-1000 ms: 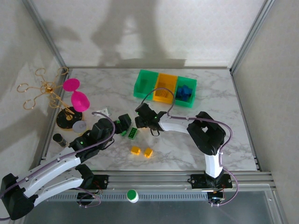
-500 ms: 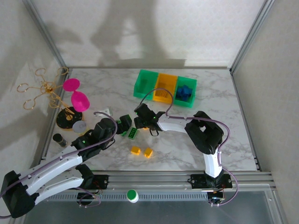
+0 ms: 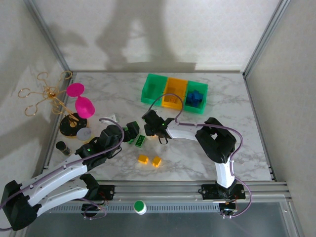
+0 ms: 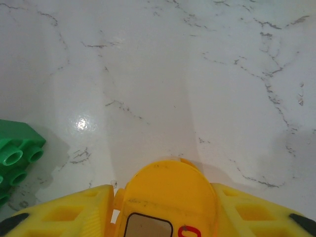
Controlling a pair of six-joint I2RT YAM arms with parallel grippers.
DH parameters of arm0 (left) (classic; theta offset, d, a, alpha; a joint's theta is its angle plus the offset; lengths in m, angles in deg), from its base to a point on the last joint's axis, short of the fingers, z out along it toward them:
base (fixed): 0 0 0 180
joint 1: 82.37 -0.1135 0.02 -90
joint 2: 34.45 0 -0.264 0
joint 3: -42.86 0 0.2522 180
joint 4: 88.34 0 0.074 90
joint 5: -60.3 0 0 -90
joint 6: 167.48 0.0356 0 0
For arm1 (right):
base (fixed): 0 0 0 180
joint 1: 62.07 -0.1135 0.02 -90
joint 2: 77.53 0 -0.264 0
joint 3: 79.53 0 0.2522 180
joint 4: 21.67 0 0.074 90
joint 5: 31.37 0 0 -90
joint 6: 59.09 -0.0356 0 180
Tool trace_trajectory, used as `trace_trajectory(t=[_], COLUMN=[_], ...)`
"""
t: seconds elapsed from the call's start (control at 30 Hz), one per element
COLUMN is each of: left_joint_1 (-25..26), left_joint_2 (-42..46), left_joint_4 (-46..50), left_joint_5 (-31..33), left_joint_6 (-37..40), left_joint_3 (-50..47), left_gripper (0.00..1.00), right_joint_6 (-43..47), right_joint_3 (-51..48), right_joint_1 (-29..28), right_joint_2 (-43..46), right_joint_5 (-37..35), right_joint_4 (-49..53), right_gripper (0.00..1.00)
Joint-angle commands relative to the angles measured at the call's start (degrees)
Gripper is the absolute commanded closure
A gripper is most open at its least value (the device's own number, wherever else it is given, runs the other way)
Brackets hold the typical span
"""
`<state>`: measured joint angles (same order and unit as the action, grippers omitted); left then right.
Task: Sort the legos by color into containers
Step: Pick up the lego from the center of the table, then place the lego in the container.
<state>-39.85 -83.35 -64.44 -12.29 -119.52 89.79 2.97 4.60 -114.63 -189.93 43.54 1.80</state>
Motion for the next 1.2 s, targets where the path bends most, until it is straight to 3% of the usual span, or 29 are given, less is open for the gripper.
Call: trace_trajectory(t=[0.0, 0.4, 0.63, 0.9, 1.17], left_joint_1=[-0.51, -0.51, -0.51, -0.51, -0.51], left_joint_2=[0.86, -0.74, -3.91, -8.94, -13.81], left_joint_4=[-0.18, -1.18, -3.38, -6.32, -8.70], left_joint_5=[0.33, 0.25, -0.51, -1.59, -1.48], left_joint_6=[-0.06, 0.99, 1.56, 2.35, 3.21], left_joint_3=[-0.23, 1.72, 3.67, 6.41, 8.80], left_gripper=[0.00, 0.00, 0.00, 0.00, 0.01], right_joint_6=[-0.36, -1.59, -0.99, 0.57, 1.47], right_joint_3=[1.27, 1.41, 4.57, 11.57, 19.69], right_joint_1=[-0.79, 1.65, 7.20, 15.14, 19.42], right_joint_2=[-1.27, 5.47, 7.65, 4.11, -2.89], right_joint_5=[-1.76, -0.33, -0.90, -4.51, -6.17], right_joint_4=[2.02, 3.17, 5.17, 5.14, 5.00], right_gripper=[0.53, 0.53, 0.52, 0.52, 0.52])
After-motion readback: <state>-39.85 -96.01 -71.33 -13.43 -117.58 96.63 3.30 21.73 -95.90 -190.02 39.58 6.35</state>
